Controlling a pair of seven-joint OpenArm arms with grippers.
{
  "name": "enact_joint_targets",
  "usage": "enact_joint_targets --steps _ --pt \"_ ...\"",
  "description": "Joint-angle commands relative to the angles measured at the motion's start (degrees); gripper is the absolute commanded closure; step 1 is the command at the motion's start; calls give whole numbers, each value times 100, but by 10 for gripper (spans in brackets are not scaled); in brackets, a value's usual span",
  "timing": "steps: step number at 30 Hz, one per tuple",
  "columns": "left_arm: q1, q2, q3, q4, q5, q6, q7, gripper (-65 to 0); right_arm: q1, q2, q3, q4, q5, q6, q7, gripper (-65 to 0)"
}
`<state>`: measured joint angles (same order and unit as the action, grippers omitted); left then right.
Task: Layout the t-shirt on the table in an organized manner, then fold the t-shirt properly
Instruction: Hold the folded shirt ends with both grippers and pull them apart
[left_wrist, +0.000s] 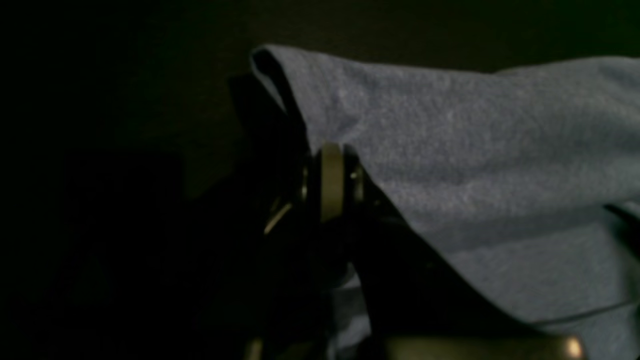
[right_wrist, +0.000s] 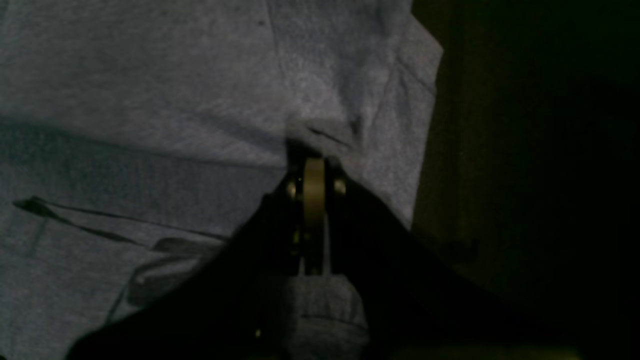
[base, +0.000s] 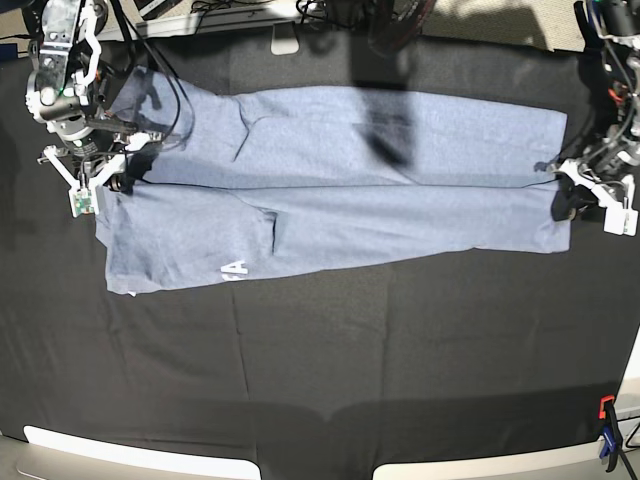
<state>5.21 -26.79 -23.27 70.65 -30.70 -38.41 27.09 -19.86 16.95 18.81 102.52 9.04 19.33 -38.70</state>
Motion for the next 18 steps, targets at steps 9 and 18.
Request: enact_joint_targets --steps 9,18 --pt "-46 -387 -39 107 -833 -24 769 -213 66 87 42 133 142 0 92 -274" --pt "-44 -546 -37 107 -1248 -22 1451 -284 111 83 42 142 216 28 140 -274"
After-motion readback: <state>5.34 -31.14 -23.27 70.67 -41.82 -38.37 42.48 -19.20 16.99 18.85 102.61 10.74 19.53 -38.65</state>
